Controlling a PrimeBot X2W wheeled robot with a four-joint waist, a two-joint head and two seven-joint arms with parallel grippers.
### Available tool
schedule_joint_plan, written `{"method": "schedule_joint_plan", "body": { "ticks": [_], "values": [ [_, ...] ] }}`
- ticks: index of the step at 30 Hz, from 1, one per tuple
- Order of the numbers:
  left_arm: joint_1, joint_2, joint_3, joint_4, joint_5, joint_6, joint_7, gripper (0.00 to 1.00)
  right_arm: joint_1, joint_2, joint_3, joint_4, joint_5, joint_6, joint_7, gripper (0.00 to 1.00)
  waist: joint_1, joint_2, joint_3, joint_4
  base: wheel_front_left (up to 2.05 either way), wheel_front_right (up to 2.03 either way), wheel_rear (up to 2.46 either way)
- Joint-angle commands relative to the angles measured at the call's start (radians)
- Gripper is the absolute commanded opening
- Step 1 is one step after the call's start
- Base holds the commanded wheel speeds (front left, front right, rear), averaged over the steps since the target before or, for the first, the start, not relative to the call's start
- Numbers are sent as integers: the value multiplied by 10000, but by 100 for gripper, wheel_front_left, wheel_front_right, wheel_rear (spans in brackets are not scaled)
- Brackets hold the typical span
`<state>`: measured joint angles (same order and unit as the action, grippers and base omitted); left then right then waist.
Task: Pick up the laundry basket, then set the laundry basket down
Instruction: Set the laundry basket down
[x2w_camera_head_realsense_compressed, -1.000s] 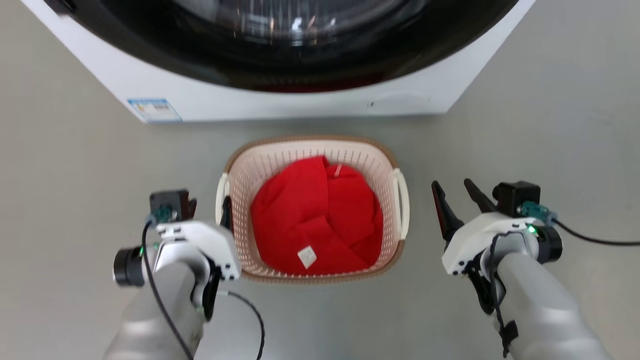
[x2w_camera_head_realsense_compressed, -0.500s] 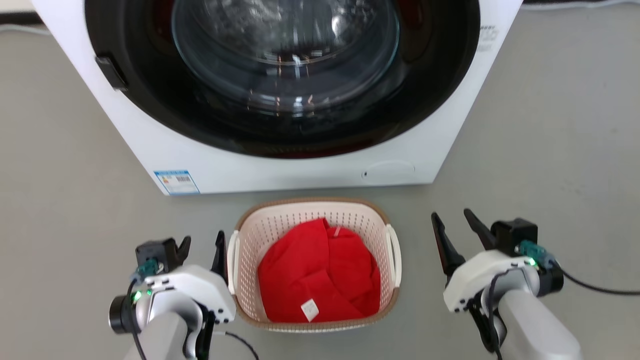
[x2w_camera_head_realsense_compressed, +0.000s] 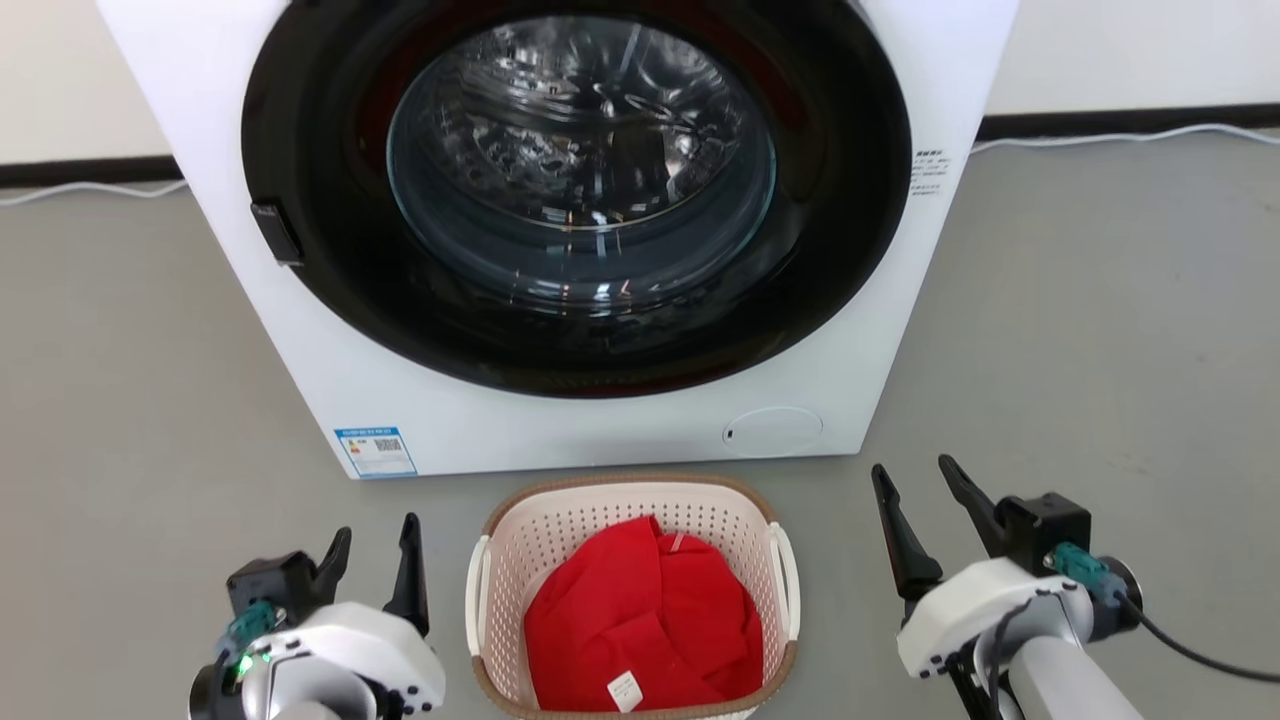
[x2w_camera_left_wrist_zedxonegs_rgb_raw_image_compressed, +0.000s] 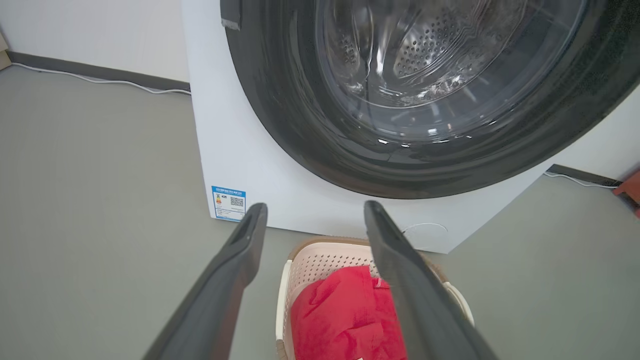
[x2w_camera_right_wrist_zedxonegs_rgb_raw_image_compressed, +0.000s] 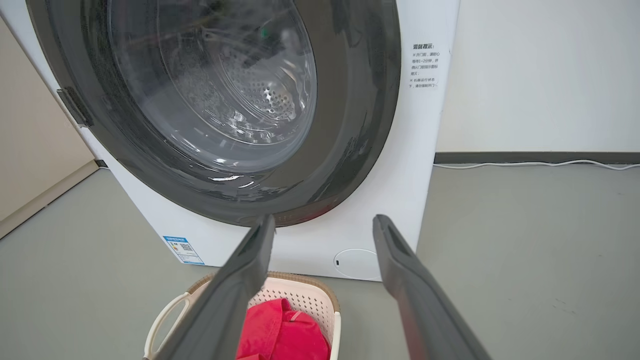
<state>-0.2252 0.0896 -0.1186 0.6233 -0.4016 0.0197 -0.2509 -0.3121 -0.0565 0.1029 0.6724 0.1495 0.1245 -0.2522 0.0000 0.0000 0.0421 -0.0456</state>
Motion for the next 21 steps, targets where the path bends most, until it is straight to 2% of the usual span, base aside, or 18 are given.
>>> {"method": "schedule_joint_plan", "body": {
  "ticks": [1, 11, 21],
  "values": [
    [21, 97, 462, -419, 239, -127, -108, 100, 87, 63, 144, -418, -104, 62, -95, 100, 0, 0, -149, -40, 0, 0, 0],
    [793, -157, 1232, -1474, 675, -451, -108, 100, 1118, 16, -381, -1556, -413, 62, -95, 100, 0, 0, -453, 53, 0, 0, 0],
    [1504, -256, 1844, -2079, 915, -584, -108, 100, 1949, -52, -744, -2516, -792, 62, -95, 100, 0, 0, -608, 99, 0, 0, 0]
  ]
}}
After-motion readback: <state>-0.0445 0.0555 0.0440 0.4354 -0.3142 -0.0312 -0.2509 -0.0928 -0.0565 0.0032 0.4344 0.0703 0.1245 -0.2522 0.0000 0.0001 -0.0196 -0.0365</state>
